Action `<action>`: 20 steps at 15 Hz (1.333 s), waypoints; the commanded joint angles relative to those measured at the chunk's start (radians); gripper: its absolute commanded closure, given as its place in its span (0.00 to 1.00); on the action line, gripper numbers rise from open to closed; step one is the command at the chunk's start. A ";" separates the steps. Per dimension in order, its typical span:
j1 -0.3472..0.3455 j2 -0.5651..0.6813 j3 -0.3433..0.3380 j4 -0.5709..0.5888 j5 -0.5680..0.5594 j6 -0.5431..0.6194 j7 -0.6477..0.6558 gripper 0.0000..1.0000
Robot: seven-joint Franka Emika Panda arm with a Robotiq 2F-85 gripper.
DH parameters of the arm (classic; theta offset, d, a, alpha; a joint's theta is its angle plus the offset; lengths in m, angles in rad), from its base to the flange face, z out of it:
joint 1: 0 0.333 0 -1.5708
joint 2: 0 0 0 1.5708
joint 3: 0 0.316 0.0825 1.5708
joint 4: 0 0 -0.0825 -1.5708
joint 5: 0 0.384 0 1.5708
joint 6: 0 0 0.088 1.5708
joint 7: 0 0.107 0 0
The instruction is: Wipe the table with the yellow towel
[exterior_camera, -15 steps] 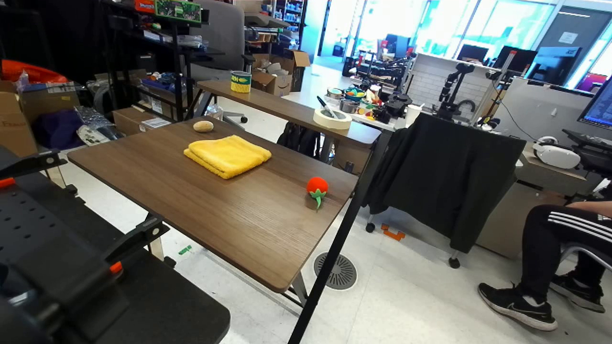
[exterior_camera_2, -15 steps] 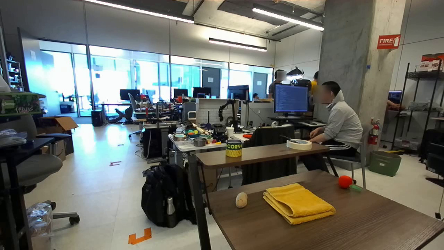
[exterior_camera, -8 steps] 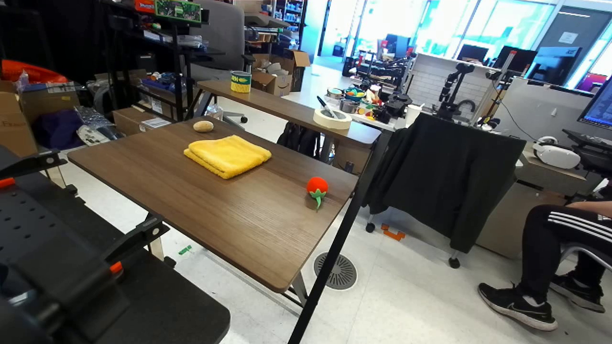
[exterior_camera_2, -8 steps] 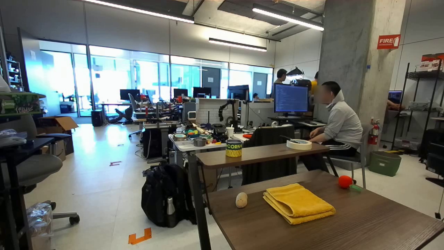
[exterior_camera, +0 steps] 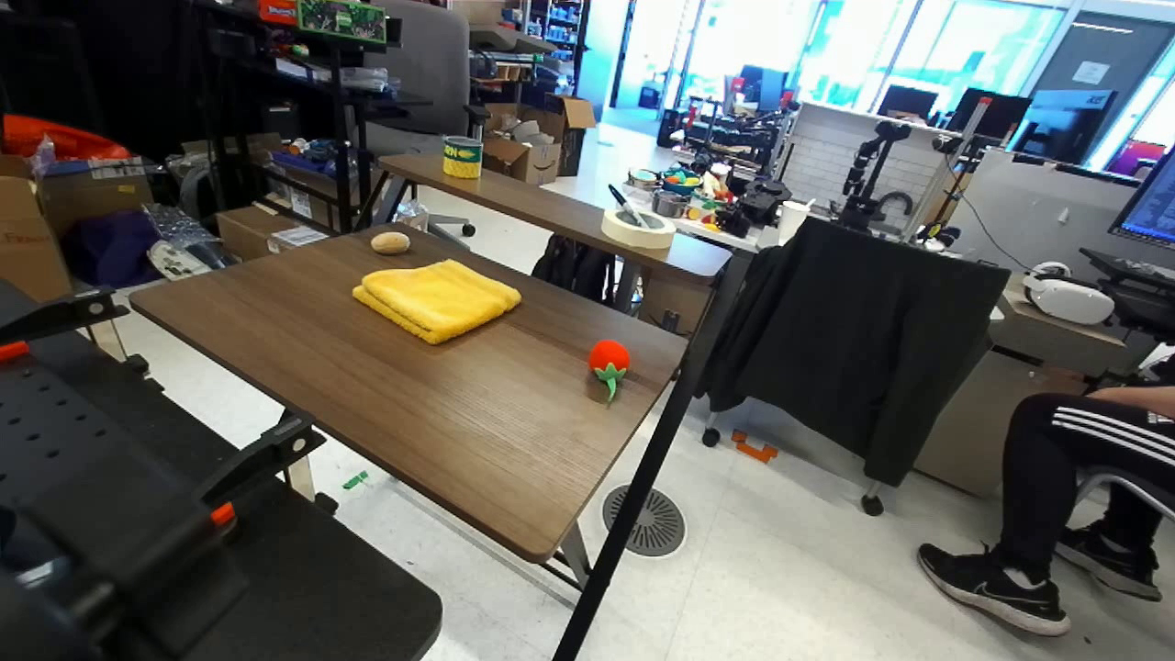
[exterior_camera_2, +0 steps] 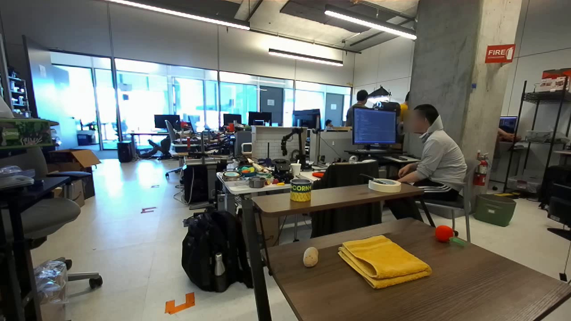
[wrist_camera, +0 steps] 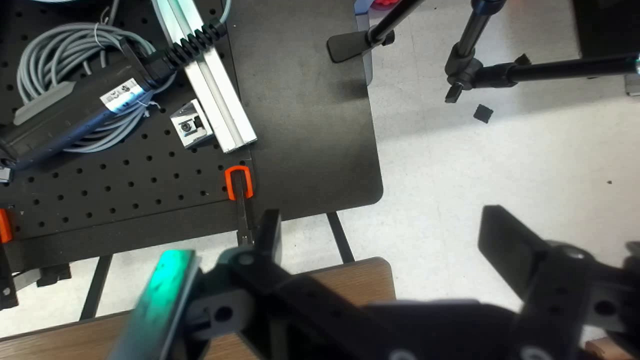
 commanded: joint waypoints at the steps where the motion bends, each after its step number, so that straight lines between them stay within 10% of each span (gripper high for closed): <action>1: -0.004 -0.001 0.003 0.002 0.001 -0.003 -0.001 0.00; 10: -0.125 0.291 -0.080 0.186 -0.005 0.200 0.044 0.00; 11: -0.094 0.166 -0.066 0.079 -0.005 0.183 0.014 0.00; 20: -0.118 0.299 -0.093 0.182 -0.004 0.194 0.025 0.00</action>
